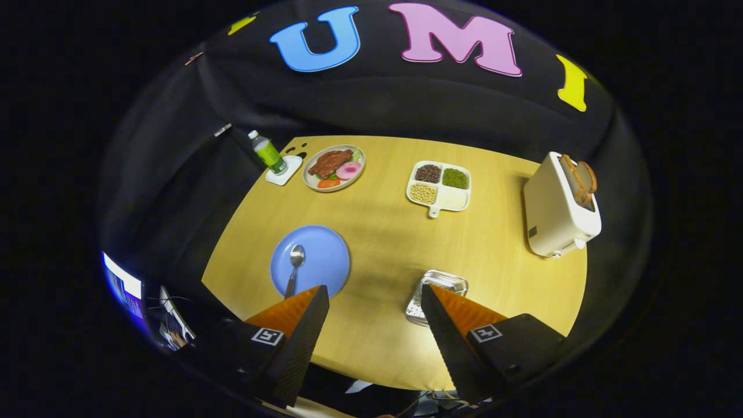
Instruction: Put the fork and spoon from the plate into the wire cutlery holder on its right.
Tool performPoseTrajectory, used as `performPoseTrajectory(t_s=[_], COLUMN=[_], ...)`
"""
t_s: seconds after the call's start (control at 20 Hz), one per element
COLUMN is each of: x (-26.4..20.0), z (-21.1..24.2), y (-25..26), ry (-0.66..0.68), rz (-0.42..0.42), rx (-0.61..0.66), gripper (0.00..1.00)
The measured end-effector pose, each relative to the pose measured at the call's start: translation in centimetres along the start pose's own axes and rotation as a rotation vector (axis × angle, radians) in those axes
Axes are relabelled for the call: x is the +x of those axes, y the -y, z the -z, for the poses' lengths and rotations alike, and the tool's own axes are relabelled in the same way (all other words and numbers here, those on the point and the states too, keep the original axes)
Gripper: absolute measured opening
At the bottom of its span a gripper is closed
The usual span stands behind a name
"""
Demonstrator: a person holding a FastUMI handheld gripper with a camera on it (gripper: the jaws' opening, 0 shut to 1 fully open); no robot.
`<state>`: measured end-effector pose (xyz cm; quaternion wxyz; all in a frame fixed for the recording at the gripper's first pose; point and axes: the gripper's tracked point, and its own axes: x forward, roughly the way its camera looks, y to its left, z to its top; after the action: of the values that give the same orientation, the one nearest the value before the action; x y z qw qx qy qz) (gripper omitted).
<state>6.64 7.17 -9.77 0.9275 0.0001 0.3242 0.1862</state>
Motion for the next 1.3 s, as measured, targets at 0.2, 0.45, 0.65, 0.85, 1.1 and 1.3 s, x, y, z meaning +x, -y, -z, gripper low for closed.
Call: performPoseTrajectory(t_s=[0.2, 0.45, 0.65, 0.85, 1.1, 1.3], x=[3.2, 8.5, 12.8, 16.8, 19.7, 20.5], z=[1.9, 4.6, 6.5, 8.5, 10.3, 11.4], y=[-5.5, -10.9, -12.8, -12.8, -12.6, -13.4], ry=[-0.050, -0.126, -0.183, -0.242, -0.300, -0.330], rz=[-0.078, -0.122, -0.114, -0.070, -0.035, -0.036], rx=[-0.052, -0.083, -0.117, -0.133, -0.116, -0.141], gripper=[0.99, 1.00, 1.00, 1.00, 1.00, 0.82])
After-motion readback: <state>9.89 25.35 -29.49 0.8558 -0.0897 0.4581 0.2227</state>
